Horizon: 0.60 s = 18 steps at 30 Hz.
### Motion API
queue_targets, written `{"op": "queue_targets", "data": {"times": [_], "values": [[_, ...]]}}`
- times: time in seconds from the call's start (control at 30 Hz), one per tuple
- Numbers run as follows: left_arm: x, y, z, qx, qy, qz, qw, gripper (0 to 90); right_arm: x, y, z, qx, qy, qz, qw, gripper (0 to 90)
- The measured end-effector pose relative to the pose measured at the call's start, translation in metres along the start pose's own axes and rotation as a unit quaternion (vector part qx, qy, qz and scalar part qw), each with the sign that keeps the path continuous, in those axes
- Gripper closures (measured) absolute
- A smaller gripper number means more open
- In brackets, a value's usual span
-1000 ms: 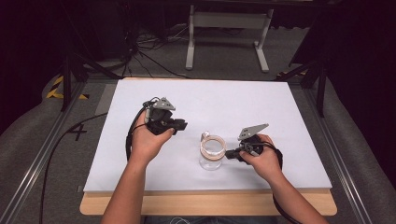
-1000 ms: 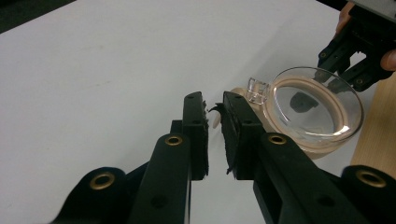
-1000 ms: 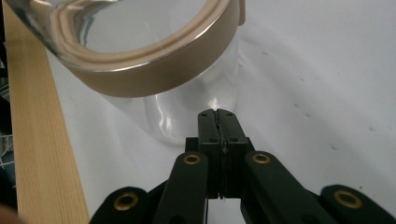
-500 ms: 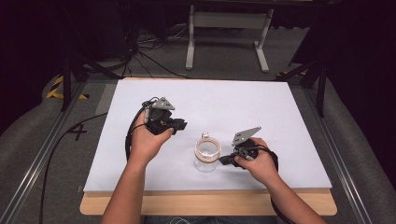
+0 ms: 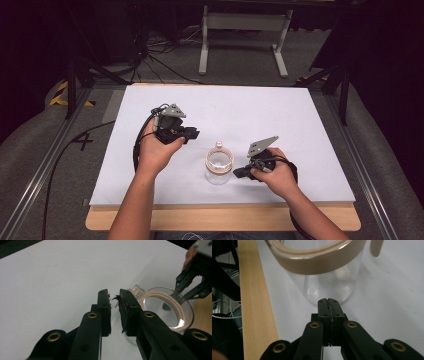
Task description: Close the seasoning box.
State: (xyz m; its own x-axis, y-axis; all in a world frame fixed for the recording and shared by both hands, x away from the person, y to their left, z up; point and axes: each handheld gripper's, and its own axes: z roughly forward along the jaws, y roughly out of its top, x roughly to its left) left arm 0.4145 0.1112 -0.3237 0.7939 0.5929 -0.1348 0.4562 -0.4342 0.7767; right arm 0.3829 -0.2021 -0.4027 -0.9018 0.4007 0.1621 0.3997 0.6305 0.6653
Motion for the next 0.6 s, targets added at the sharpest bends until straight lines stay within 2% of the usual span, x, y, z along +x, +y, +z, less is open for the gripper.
{"op": "queue_targets", "data": {"times": [0.17, 0.3, 0.37, 0.4, 0.5, 0.6], "values": [[0.004, -0.006, -0.005, 0.006, 0.010, -0.003, 0.9999, 77.8, -0.006, 0.005, -0.035, -0.049, -0.029, 0.006, 0.9984, 89.0], [0.007, -0.011, -0.010, 0.007, 0.013, -0.014, 0.9998, 76.9, -0.016, 0.003, -0.050, -0.072, -0.046, 0.019, 0.9962, 84.5], [0.010, -0.011, -0.013, 0.016, 0.013, -0.010, 0.9997, 76.6, -0.020, 0.002, -0.055, -0.078, -0.051, 0.025, 0.9953, 83.1], [0.011, -0.014, -0.013, 0.004, 0.012, -0.016, 0.9998, 76.6, -0.023, 0.001, -0.060, -0.085, -0.055, 0.030, 0.9944, 82.2], [0.018, -0.020, -0.017, 0.011, 0.019, -0.025, 0.9995, 76.5, -0.033, -0.003, -0.076, -0.108, -0.075, 0.045, 0.9902, 79.2], [0.024, -0.025, -0.018, -0.002, 0.022, -0.030, 0.9993, 76.0, -0.042, -0.007, -0.087, -0.124, -0.091, 0.058, 0.9864, 73.5]]}}
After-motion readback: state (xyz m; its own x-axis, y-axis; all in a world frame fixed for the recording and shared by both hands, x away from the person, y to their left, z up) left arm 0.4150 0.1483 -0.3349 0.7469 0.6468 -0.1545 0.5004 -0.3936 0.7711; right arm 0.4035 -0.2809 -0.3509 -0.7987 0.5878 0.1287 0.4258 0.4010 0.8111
